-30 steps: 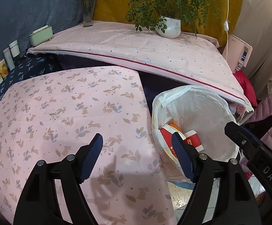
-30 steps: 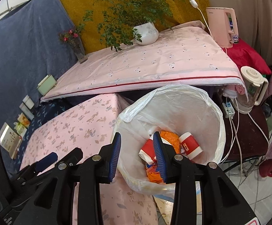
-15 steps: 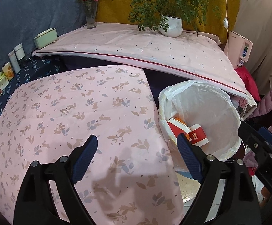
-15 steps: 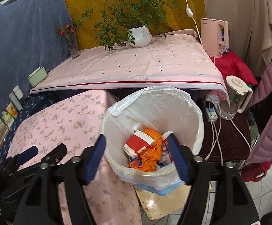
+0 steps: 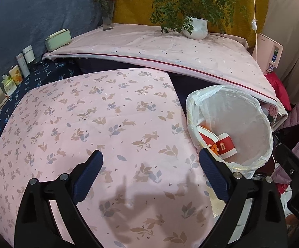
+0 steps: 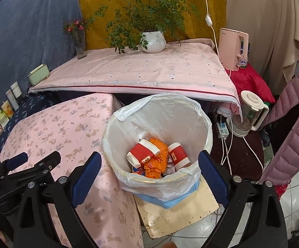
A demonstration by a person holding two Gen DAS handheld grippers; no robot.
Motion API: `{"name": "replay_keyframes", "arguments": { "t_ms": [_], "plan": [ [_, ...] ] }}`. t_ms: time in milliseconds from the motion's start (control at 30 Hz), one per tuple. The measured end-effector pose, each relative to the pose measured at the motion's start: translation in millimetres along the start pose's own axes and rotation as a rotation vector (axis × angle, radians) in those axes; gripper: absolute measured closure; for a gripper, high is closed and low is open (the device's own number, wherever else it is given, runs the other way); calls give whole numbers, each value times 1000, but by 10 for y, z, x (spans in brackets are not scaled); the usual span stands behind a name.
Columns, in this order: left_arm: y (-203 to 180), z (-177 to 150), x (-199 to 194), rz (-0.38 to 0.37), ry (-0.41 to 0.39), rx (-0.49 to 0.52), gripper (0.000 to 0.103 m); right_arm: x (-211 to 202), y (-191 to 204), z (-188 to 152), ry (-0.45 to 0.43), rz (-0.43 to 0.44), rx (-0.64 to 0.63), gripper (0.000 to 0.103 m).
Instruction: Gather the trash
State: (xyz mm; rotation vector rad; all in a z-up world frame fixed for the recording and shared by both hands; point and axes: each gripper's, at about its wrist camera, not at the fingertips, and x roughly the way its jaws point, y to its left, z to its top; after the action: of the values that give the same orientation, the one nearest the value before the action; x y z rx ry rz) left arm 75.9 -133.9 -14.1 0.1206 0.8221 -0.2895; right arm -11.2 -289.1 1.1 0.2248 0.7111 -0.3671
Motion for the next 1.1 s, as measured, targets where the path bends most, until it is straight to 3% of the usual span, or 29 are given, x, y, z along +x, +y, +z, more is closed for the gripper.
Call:
{"name": "replay_keyframes", "arguments": {
  "t_ms": [100,133,333,1100],
  "plan": [
    [-3,-10,-17,-1,-1,2,13,-6,21,-9,1,-9,-8,11],
    [-3,-9,-16,-1,-1,2,12,-3,30,-12,5,-15,-14,6],
    [6,-34,-23,4,1,-2,11,-26,100,-56,-2,-61,-81,7],
    [-107,-142,-54,-9,13,21,11,-12,90,-205,25,-75,-89,7]
  ]
}}
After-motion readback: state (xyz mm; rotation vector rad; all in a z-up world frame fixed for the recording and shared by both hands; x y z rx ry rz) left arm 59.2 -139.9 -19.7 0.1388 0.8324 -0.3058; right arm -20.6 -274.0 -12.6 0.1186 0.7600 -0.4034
